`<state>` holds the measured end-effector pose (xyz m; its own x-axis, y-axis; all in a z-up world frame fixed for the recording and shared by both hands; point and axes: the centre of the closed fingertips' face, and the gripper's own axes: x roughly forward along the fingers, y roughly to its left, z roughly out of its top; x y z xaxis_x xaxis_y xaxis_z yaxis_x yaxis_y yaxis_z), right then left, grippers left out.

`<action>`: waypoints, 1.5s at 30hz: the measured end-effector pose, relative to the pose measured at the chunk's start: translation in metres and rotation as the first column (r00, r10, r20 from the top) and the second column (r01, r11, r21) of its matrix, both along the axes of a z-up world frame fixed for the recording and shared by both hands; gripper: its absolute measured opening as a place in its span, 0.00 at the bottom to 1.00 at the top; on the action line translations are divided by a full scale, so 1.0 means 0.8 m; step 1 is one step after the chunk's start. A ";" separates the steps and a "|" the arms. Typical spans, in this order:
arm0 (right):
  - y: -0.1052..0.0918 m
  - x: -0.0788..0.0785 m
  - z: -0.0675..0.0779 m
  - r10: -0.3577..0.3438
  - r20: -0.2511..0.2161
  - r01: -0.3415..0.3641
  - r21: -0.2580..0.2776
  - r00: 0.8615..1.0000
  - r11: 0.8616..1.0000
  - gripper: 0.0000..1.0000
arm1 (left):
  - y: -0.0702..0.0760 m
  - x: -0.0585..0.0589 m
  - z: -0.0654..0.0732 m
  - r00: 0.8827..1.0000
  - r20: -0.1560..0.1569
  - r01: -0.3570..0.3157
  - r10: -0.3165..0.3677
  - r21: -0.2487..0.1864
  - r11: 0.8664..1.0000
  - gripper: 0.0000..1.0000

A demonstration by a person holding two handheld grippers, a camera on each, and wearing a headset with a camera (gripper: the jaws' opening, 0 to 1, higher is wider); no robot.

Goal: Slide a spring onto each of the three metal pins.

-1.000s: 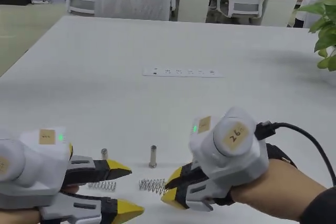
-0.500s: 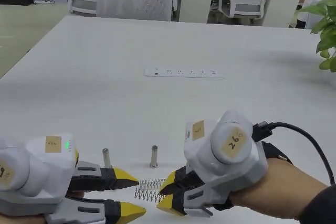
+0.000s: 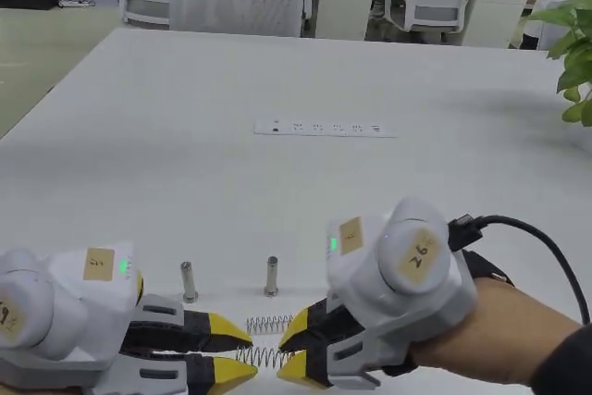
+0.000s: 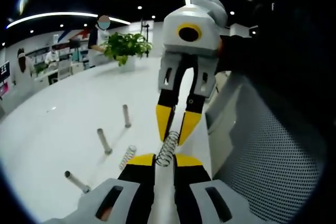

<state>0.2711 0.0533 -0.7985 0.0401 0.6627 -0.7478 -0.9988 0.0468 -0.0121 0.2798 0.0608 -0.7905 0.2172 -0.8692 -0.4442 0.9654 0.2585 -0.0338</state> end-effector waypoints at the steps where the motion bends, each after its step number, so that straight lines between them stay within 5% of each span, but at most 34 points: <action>1: 0.000 0.000 0.001 -0.002 -0.003 0.002 0.004 1.000 1.000 0.08 | 0.000 0.000 0.000 1.000 0.000 0.000 0.000 0.000 1.000 0.05; 6: 0.003 0.001 0.017 -0.028 -0.044 0.031 0.066 0.999 0.997 0.08 | 0.003 0.001 -0.001 1.000 0.003 -0.007 0.007 0.010 1.000 0.04; 19: 0.014 0.004 0.039 -0.060 -0.062 0.068 0.144 0.996 0.987 0.08 | 0.003 0.002 -0.001 1.000 0.017 -0.012 0.012 0.019 1.000 0.03; 22: 0.022 0.003 0.051 -0.069 -0.103 0.088 0.197 0.992 0.976 0.07 | 0.002 -0.001 -0.002 1.000 0.019 -0.002 0.002 0.023 1.000 0.03; 39: 0.037 -0.002 0.060 -0.058 -0.108 0.081 0.225 0.992 0.971 0.08 | -0.005 -0.008 -0.005 0.999 0.017 0.027 -0.028 0.033 0.999 0.03; 45: 0.035 -0.003 0.050 -0.056 -0.110 0.076 0.183 0.992 0.980 0.08 | -0.005 -0.006 -0.003 1.000 0.014 0.023 -0.024 0.019 1.000 0.02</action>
<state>0.2687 0.0817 -0.7582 0.0174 0.7892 -0.6140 -0.9888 0.1045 0.1062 0.2746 0.0566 -0.7929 0.2030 -0.8656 -0.4577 0.9716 0.2362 -0.0158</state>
